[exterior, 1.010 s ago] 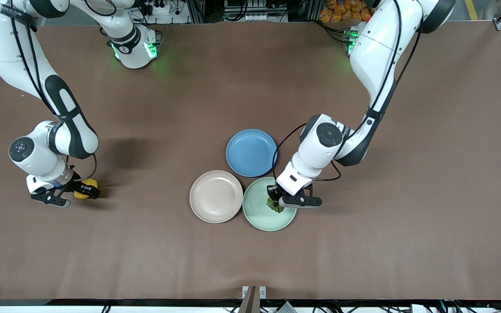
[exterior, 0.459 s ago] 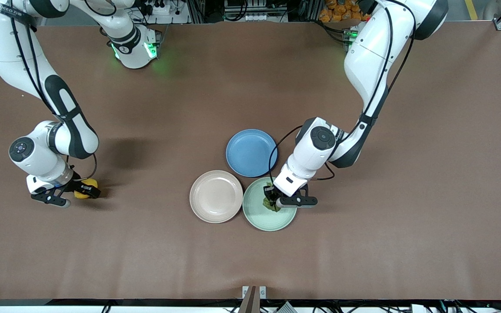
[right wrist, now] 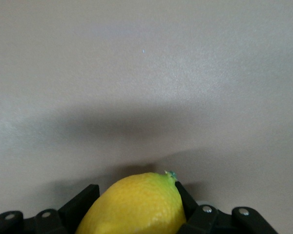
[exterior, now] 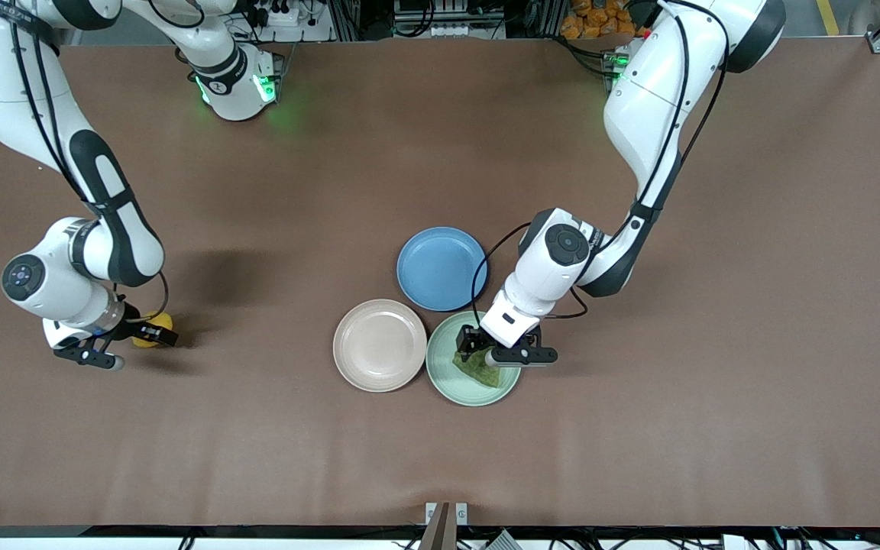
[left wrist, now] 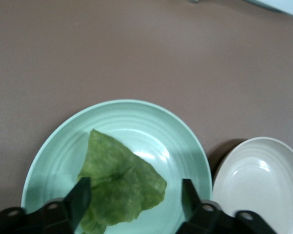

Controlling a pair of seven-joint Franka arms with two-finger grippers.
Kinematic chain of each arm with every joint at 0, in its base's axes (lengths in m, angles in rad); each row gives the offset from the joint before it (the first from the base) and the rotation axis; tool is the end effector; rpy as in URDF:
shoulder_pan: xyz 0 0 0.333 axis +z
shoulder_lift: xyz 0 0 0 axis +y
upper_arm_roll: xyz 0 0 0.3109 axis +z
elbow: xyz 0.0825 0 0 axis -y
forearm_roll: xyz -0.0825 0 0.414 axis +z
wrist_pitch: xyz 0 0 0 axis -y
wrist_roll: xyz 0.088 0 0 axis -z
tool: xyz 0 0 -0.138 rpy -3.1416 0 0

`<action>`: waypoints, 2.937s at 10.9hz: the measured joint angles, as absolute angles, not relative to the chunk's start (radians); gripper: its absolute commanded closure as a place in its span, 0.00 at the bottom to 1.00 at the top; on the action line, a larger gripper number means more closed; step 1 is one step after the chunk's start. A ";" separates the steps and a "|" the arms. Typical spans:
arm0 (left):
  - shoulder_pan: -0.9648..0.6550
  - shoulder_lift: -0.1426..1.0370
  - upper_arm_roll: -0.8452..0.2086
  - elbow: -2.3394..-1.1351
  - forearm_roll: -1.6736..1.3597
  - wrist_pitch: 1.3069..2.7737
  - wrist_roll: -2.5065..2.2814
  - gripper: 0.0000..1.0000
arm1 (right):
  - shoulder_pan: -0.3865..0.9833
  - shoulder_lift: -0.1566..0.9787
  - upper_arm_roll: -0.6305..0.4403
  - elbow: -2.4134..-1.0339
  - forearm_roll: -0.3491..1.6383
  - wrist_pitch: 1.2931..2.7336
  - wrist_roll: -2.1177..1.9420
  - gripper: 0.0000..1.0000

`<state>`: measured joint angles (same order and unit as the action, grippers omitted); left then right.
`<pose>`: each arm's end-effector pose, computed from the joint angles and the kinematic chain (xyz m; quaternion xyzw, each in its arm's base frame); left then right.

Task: Place lemon and lettuce in plates
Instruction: 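Lower the lettuce onto the green plate and open the left gripper, then carry the lemon with the right gripper over the beige plate while the left gripper withdraws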

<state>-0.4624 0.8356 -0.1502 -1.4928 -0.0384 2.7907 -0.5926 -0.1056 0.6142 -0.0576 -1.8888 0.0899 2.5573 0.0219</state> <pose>0.6547 -0.4327 0.1767 0.9700 0.0430 0.1578 0.1801 0.6465 -0.1063 0.1239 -0.9919 0.1233 -0.0287 0.0074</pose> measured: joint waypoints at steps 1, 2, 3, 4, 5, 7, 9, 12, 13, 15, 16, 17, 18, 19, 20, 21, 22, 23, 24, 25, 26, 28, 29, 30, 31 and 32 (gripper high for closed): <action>-0.462 0.834 -0.150 -1.483 -0.038 2.792 -0.593 0.00 | -0.106 0.613 -0.057 -1.877 0.092 2.542 0.027 0.54; -0.462 0.830 -0.150 -1.473 -0.038 2.792 -0.593 0.00 | -0.106 0.613 -0.055 -1.870 0.093 2.532 0.035 0.54; -0.461 0.822 -0.149 -1.466 -0.038 2.792 -0.593 0.00 | -0.106 0.613 -0.051 -1.862 0.094 2.514 0.050 0.54; -0.459 0.811 -0.149 -1.464 -0.038 2.791 -0.593 0.00 | -0.105 0.613 -0.047 -1.850 0.094 2.486 0.066 0.54; -0.460 0.799 -0.149 -1.463 -0.038 2.787 -0.593 0.00 | -0.105 0.612 -0.041 -1.834 0.094 2.458 0.084 0.54; -0.457 0.763 -0.146 -1.462 -0.038 2.749 -0.593 0.00 | -0.104 0.606 -0.021 -1.802 0.094 2.404 0.147 0.54; -0.437 0.704 -0.139 -1.459 -0.038 2.653 -0.593 0.00 | -0.100 0.602 0.021 -1.772 0.095 2.369 0.257 0.54; -0.373 0.592 -0.136 -1.459 -0.036 2.475 -0.552 0.00 | -0.040 0.600 0.062 -1.740 0.095 2.356 0.427 0.54; -0.349 0.565 -0.136 -1.460 -0.036 2.427 -0.530 0.00 | -0.010 0.600 0.063 -1.734 0.095 2.355 0.483 0.54; -0.308 0.516 -0.136 -1.460 -0.036 2.329 -0.516 0.00 | 0.047 0.600 0.064 -1.729 0.095 2.356 0.590 0.54; -0.290 0.490 -0.135 -1.460 -0.036 2.276 -0.512 0.00 | 0.081 0.600 0.066 -1.721 0.095 2.356 0.652 0.54; -0.271 0.461 -0.135 -1.460 -0.036 2.212 -0.487 0.00 | 0.124 0.600 0.066 -1.707 0.095 2.356 0.714 0.54; -0.252 0.435 -0.134 -1.461 -0.036 2.144 -0.456 0.00 | 0.165 0.600 0.066 -1.694 0.095 2.356 0.767 0.54; -0.227 0.407 -0.133 -1.461 -0.035 2.079 -0.433 0.00 | 0.201 0.601 0.066 -1.685 0.095 2.356 0.807 0.54; -0.201 0.378 -0.132 -1.461 -0.035 2.023 -0.416 0.00 | 0.228 0.602 0.067 -1.681 0.095 2.356 0.844 0.54; -0.179 0.351 -0.132 -1.461 -0.031 1.974 -0.411 0.00 | 0.248 0.607 0.067 -1.674 0.095 2.356 0.877 0.54; -0.161 0.323 -0.131 -1.461 -0.012 1.929 -0.409 0.00 | 0.270 0.617 0.067 -1.662 0.095 2.356 0.906 0.54; -0.150 0.298 -0.131 -1.461 0.014 1.890 -0.409 0.00 | 0.290 0.629 0.067 -1.646 0.095 2.356 0.928 0.54; -0.146 0.273 -0.131 -1.461 0.036 1.854 -0.409 0.00 | 0.312 0.646 0.067 -1.627 0.095 2.356 0.942 0.54; -0.141 0.251 -0.131 -1.462 0.052 1.827 -0.409 0.00 | 0.336 0.663 0.067 -1.608 0.095 2.357 0.955 0.54; -0.131 0.229 -0.132 -1.462 0.057 1.805 -0.408 0.00 | 0.360 0.675 0.067 -1.590 0.095 2.359 0.966 0.54; -0.115 0.193 -0.131 -1.466 0.062 1.760 -0.377 0.00 | 0.386 0.695 0.067 -1.555 0.095 2.370 0.976 0.54; -0.102 0.175 -0.131 -1.470 0.069 1.750 -0.374 0.00 | 0.395 0.711 0.067 -1.537 0.095 2.398 0.976 0.53; -0.087 0.156 -0.131 -1.479 0.070 1.744 -0.370 0.00 | 0.408 0.730 0.067 -1.525 0.095 2.437 0.979 0.52; -0.077 0.135 -0.131 -1.495 0.070 1.741 -0.364 0.00 | 0.422 0.749 0.067 -1.519 0.095 2.471 0.987 0.51; -0.074 0.116 -0.131 -1.513 0.070 1.741 -0.352 0.00 | 0.436 0.768 0.067 -1.515 0.095 2.493 1.001 0.51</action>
<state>-0.0735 0.1162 -0.1313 -1.5132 0.0700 1.7405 -0.3519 0.4359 0.7684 0.0671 -1.5146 0.0948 2.4927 1.0014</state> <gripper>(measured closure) 0.000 0.322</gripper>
